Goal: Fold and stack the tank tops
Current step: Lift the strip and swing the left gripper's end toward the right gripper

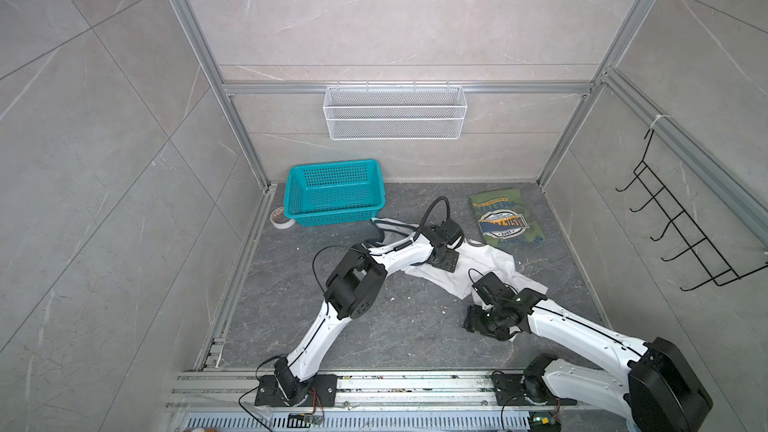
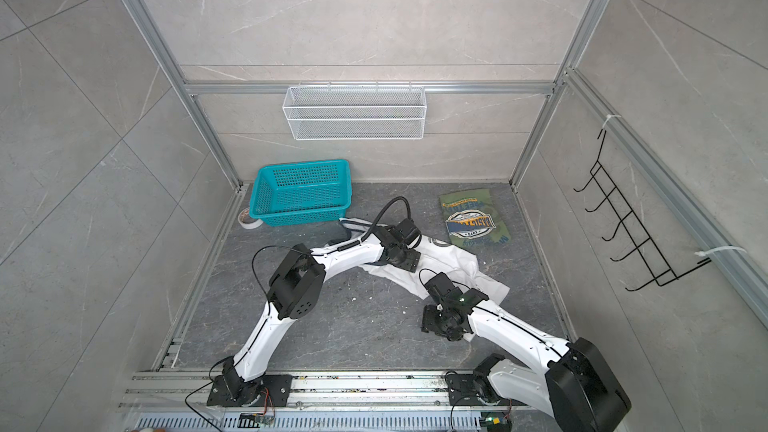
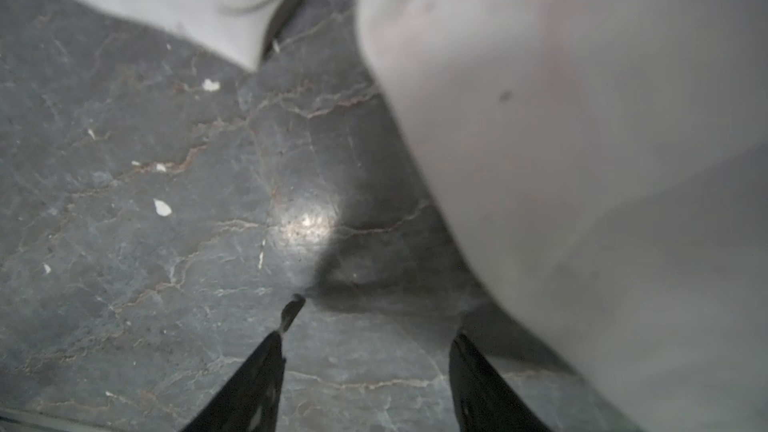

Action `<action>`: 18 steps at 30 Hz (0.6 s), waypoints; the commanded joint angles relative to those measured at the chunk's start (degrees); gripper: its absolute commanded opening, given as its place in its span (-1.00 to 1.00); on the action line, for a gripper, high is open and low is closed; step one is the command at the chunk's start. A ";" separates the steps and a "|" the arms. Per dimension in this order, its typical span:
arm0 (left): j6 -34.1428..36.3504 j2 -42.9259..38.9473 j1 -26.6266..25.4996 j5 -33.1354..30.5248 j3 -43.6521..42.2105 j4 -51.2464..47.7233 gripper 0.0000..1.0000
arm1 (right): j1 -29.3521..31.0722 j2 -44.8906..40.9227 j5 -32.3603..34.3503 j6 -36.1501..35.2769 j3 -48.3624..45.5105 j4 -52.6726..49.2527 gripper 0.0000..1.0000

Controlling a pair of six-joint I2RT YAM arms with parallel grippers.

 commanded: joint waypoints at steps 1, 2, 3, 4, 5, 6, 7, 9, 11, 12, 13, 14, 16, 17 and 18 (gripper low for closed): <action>6.99 6.02 -0.38 8.67 6.28 -3.46 0.65 | 2.04 0.08 -0.63 3.23 -0.64 -0.99 0.29; 7.40 7.03 -0.38 8.69 8.43 -4.72 0.66 | 2.51 0.18 -0.50 3.24 -0.39 -1.16 0.29; 7.50 7.66 -0.33 8.44 10.51 -6.61 0.65 | 2.72 -0.23 0.28 3.03 0.36 -2.41 0.30; 7.24 7.46 -0.38 7.44 11.29 -8.03 0.65 | 2.75 -1.20 1.89 2.60 1.45 -4.36 0.30; 6.90 6.29 -0.50 6.77 10.77 -8.24 0.65 | 2.75 -2.42 3.98 2.10 2.73 -6.45 0.31; 6.04 4.28 -0.63 5.75 9.12 -7.82 0.65 | 2.79 -3.99 6.94 1.67 4.39 -9.07 0.32; 4.57 1.88 -0.60 4.04 7.46 -7.59 0.65 | 2.75 -5.52 10.79 1.36 5.99 -11.58 0.32; 1.39 -2.36 -0.30 1.42 4.17 -6.97 0.66 | 2.19 -7.47 17.51 0.40 9.25 -15.31 0.34; -2.24 -8.00 0.26 -1.52 1.29 -6.27 0.66 | 0.14 -7.91 21.20 -1.12 12.10 -16.89 0.35; -4.04 -9.85 0.62 -2.62 -0.04 -5.74 0.66 | -1.82 -7.82 21.38 -2.39 13.09 -16.62 0.35; -5.69 -11.21 1.04 -3.52 -1.16 -5.35 0.66 | -4.44 -7.50 20.37 -3.86 13.69 -16.00 0.35; -6.96 -11.91 1.43 -4.24 -1.86 -5.05 0.66 | -6.89 -7.26 18.96 -5.01 13.92 -15.11 0.35; -9.26 -11.94 2.45 -6.92 -1.98 -6.47 0.66 | -12.54 -6.46 16.66 -7.15 13.68 -12.75 0.35; -9.97 -11.67 3.02 -7.15 -2.03 -6.96 0.66 | -14.57 -5.82 15.70 -7.88 13.55 -11.89 0.35; -11.45 -11.36 3.83 -7.14 -2.37 -7.37 0.66 | -16.68 -4.93 15.16 -8.49 13.37 -11.03 0.36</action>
